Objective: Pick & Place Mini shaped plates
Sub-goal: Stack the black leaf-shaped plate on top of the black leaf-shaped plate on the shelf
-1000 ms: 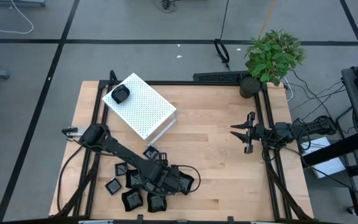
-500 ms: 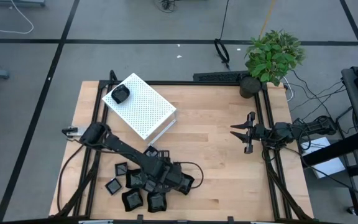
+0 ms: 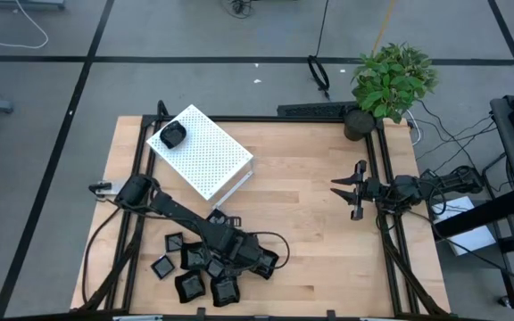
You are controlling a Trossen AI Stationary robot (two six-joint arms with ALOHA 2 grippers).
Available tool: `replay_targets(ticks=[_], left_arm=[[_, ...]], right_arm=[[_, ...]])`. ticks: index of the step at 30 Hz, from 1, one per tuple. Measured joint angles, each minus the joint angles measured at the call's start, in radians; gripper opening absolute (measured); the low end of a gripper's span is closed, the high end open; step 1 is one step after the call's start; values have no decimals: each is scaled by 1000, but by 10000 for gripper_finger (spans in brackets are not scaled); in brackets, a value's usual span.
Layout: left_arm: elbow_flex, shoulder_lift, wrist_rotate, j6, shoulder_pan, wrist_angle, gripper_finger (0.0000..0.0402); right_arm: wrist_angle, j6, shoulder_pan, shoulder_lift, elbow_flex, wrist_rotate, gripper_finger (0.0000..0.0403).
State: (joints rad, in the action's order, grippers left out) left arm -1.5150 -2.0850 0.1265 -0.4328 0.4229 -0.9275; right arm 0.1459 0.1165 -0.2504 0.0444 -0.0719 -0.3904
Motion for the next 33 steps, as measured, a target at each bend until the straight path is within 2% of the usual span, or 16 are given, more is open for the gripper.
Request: replay_targets(ticks=[10,22,33], left_arm=[[0,0,0,-29,0,-11,131],[0,0,0,-170,-1,-11,95],[-2,0,1,-177,-1,-11,57]], right_arm=[[0,0,0,0,0,0,102],[0,0,0,0,0,0,102],[0,0,0,0,0,0,102]])
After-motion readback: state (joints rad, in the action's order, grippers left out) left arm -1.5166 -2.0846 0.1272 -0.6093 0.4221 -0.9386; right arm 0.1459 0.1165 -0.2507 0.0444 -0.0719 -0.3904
